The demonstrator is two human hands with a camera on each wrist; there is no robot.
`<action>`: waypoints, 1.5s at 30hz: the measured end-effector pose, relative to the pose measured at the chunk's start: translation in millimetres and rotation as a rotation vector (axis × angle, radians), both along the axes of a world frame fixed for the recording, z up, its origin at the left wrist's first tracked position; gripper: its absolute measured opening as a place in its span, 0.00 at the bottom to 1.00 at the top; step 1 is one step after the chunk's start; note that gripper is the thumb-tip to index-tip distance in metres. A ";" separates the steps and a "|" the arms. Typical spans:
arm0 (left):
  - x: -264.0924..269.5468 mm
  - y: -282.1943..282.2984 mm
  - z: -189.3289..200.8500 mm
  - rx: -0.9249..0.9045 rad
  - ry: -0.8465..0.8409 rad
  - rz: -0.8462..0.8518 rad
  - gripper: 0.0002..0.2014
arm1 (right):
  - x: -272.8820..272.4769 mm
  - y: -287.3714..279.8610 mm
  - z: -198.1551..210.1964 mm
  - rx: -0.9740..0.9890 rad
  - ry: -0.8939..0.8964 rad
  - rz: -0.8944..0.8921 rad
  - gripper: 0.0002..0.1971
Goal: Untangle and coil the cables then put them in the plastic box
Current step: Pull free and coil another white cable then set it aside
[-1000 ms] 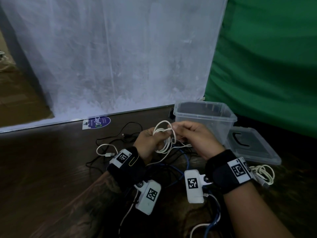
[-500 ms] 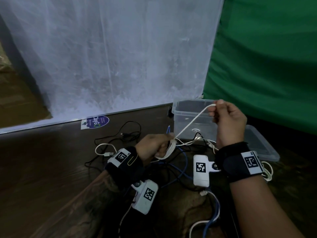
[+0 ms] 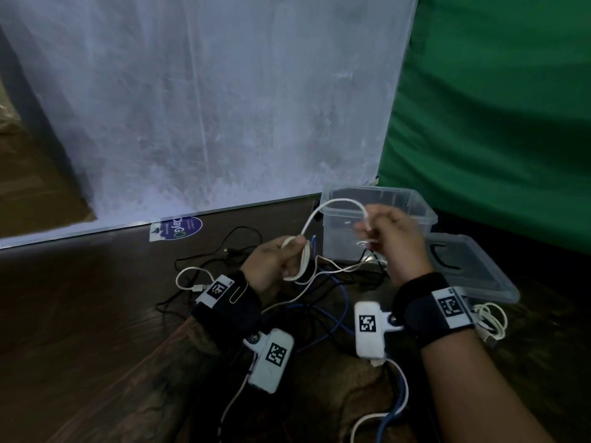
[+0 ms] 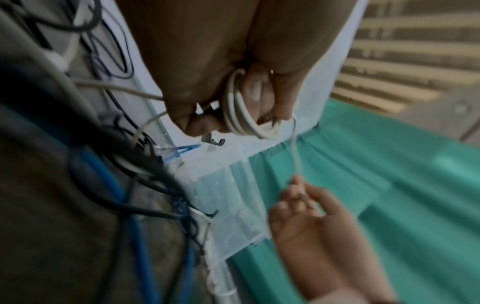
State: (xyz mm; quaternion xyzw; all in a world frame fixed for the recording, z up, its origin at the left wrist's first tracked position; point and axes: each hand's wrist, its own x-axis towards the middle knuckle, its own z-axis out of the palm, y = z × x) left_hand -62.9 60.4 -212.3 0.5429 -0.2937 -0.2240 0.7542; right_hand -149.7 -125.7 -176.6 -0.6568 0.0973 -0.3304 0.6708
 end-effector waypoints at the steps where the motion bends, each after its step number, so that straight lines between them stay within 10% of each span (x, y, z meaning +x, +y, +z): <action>1: 0.8 -0.7 0.4 -0.059 0.036 0.007 0.16 | 2.2 6.3 -2.7 -0.086 0.065 0.073 0.09; 10: -5.0 -3.7 2.8 -0.223 0.120 -0.137 0.13 | 12.3 45.0 -15.4 0.134 0.178 0.373 0.06; 34: -11.0 8.4 8.0 -0.156 0.223 -0.187 0.11 | 8.2 50.5 -9.8 0.042 0.138 0.420 0.16; 41: -17.3 2.5 6.6 -0.078 0.099 -0.099 0.21 | 8.1 49.9 -14.3 -0.318 0.179 0.548 0.56; 45: -22.4 -1.3 7.3 -0.083 0.120 -0.105 0.19 | 5.0 49.8 -11.6 -0.344 0.153 0.482 0.34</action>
